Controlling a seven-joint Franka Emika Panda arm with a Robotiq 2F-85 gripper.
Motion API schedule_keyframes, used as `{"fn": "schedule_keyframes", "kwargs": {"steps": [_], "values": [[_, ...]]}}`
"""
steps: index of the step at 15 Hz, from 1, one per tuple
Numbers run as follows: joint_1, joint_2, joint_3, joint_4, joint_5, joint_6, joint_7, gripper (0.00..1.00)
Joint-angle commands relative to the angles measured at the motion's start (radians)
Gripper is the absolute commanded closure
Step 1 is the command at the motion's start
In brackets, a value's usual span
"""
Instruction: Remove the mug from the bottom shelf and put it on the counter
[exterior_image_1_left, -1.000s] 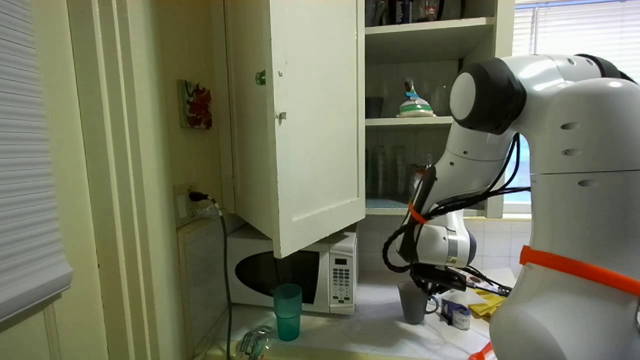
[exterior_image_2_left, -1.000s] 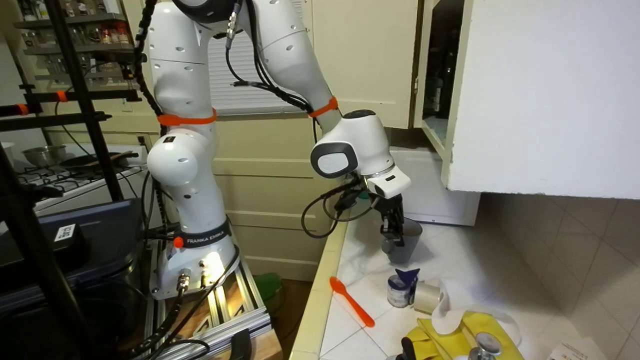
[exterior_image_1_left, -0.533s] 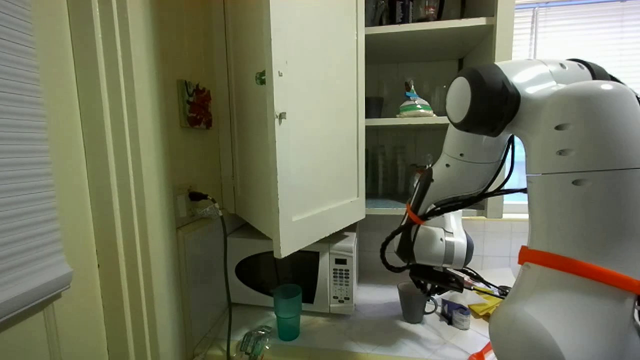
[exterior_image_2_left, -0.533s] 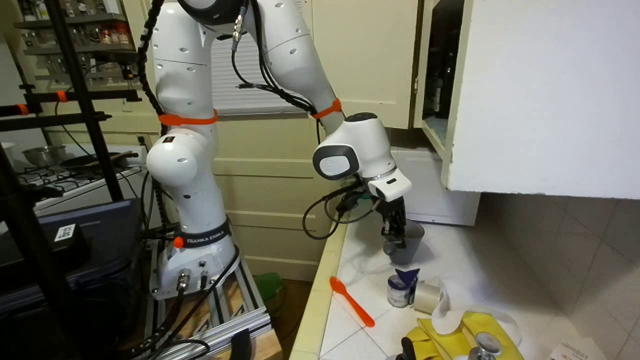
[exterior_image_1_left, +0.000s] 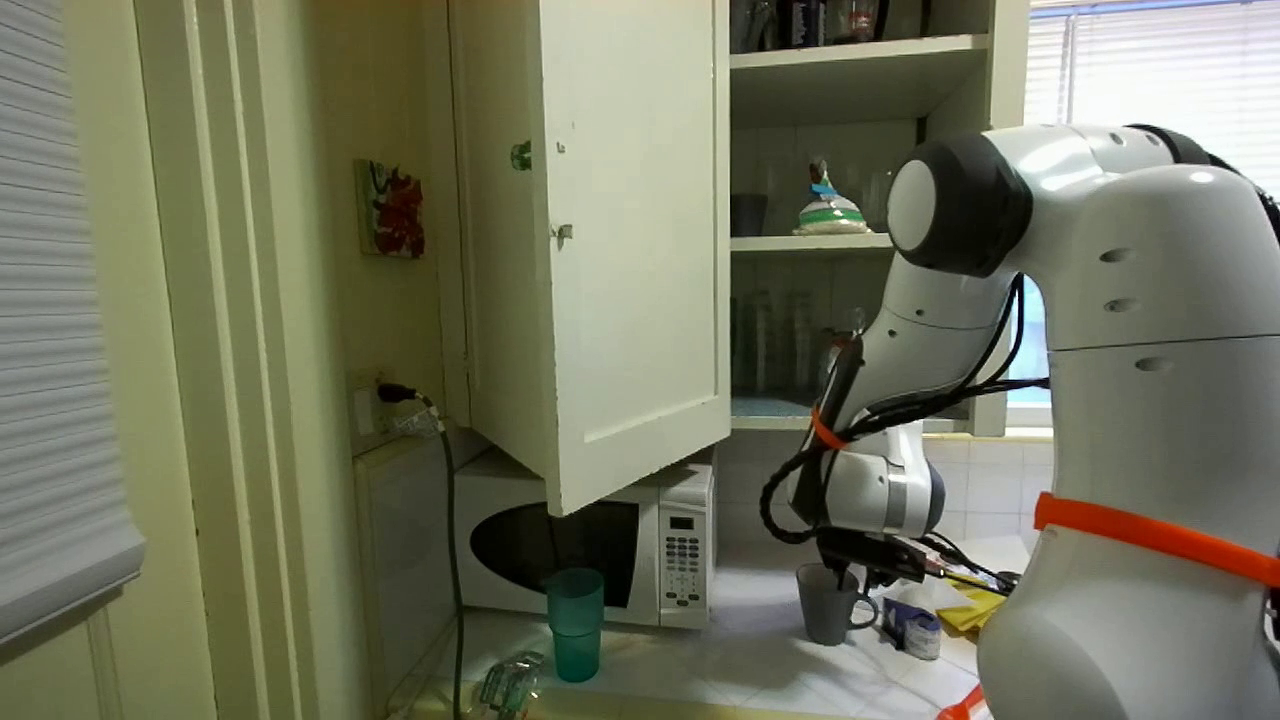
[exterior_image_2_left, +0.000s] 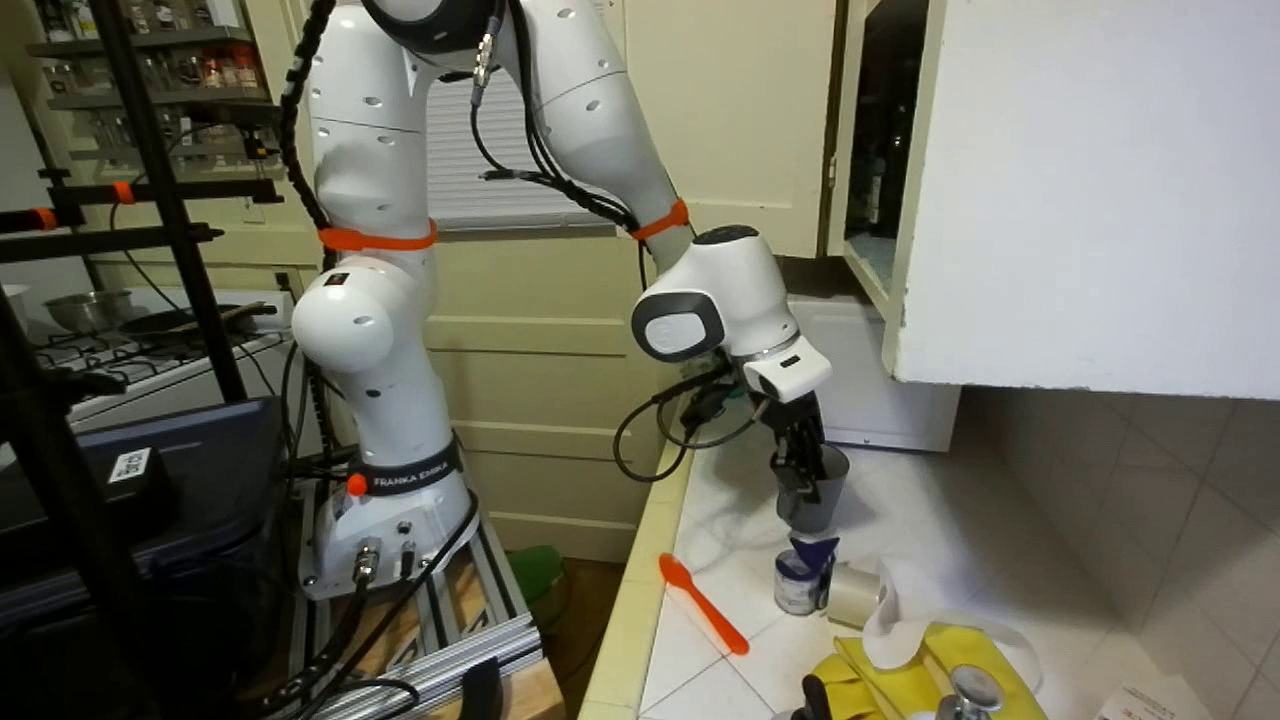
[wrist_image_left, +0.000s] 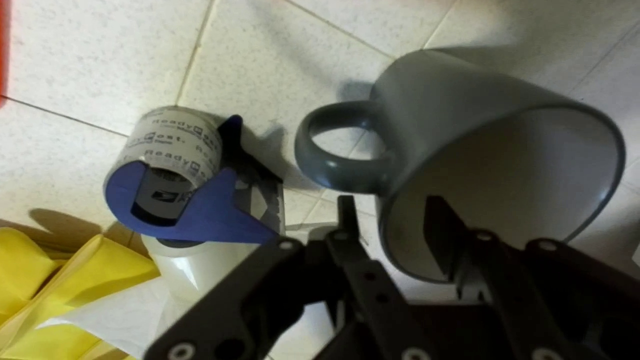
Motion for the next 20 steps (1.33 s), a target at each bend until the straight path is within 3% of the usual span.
{"fn": "schedule_keyframes", "kwargs": {"steps": [1, 5, 15, 20], "values": [[-0.021, 0.004, 0.023, 0.014, 0.029, 0.021, -0.006, 0.29], [-0.032, -0.018, 0.039, 0.022, 0.039, 0.006, -0.008, 0.01], [-0.028, -0.080, 0.040, 0.020, 0.034, -0.036, -0.004, 0.00], [-0.021, -0.139, 0.023, 0.018, 0.014, -0.121, 0.014, 0.00]]}}
